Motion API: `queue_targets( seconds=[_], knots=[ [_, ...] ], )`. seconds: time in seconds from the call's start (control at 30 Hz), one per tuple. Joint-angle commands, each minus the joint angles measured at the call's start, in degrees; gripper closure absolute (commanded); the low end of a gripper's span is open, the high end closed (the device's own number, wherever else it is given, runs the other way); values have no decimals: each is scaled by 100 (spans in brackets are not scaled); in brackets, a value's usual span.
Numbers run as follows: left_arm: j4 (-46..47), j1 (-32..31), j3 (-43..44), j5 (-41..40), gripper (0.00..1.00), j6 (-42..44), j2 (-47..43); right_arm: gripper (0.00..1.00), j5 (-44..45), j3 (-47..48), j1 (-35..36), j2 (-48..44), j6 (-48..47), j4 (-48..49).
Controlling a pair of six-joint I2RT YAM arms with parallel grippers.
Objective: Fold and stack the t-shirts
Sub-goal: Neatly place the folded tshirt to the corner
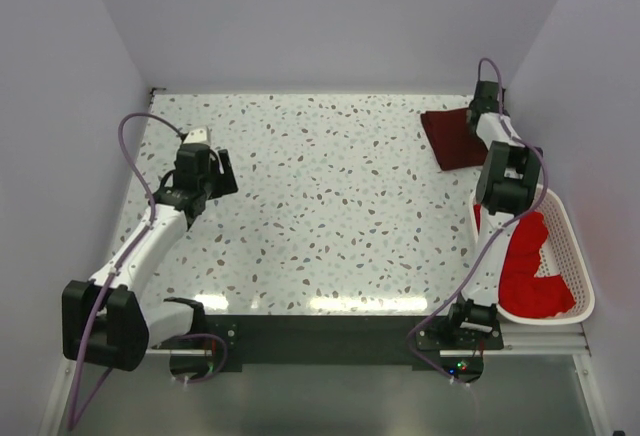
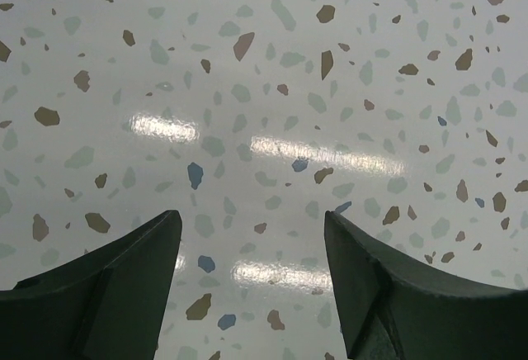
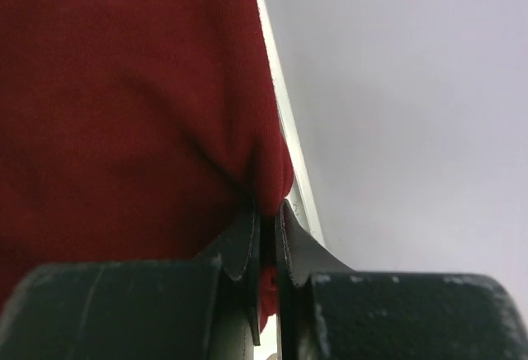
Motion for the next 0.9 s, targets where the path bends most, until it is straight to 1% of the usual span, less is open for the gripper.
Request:
queue_targets(
  seconds=[0.0, 0.13, 0.2, 0.33, 0.6, 0.63, 0.8, 0.83, 0.87],
  knots=[
    [57, 0, 239, 44, 25, 69, 22, 100, 472, 278, 46, 72, -127, 443],
    [66, 0, 256, 131, 25, 78, 48, 100, 586, 295, 20, 81, -39, 426],
    [57, 0, 239, 149, 26, 78, 31, 100, 867, 269, 11, 72, -13, 496],
    [75, 0, 221, 158, 26, 78, -13, 100, 1069, 217, -42, 46, 93, 478],
    [101, 0, 221, 246, 26, 86, -22, 100, 1798, 5, -86, 10, 137, 663],
    [101, 0, 221, 246, 26, 86, -31, 99, 1991, 5, -94, 10, 137, 689],
    [101, 0, 212, 246, 26, 86, -5, 94, 2194, 93, -121, 54, 251, 681],
    [101, 0, 221, 246, 26, 86, -13, 93, 2247, 145, -130, 54, 269, 628],
    [101, 0, 221, 246, 26, 86, -22, 86, 2256, 172, -130, 80, 304, 584]
  ],
)
